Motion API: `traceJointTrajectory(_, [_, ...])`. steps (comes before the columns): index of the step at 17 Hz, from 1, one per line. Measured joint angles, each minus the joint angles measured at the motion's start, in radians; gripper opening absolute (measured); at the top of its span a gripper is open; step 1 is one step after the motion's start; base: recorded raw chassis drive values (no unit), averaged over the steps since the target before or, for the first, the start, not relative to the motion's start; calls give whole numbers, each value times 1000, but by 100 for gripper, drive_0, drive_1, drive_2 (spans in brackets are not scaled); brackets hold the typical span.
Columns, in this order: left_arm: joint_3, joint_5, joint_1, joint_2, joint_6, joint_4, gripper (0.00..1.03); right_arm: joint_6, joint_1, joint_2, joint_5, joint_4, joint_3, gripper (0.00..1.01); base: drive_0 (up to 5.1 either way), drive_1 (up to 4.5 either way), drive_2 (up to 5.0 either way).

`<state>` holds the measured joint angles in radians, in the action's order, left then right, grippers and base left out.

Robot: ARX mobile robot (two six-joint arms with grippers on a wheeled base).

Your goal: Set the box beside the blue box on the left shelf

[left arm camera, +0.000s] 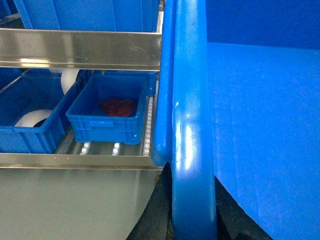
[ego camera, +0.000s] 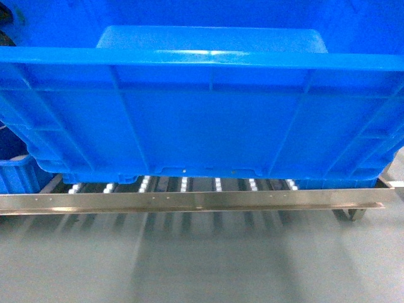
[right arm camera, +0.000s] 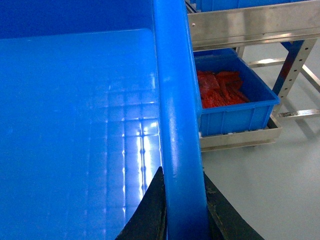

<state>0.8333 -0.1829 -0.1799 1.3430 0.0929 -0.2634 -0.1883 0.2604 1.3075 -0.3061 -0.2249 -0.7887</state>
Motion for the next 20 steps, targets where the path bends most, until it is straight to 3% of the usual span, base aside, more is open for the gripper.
traceJointTrajectory(20, [0, 0, 0, 0, 0, 1, 8, 2, 0, 0, -1, 0, 0, 10, 0, 0, 0])
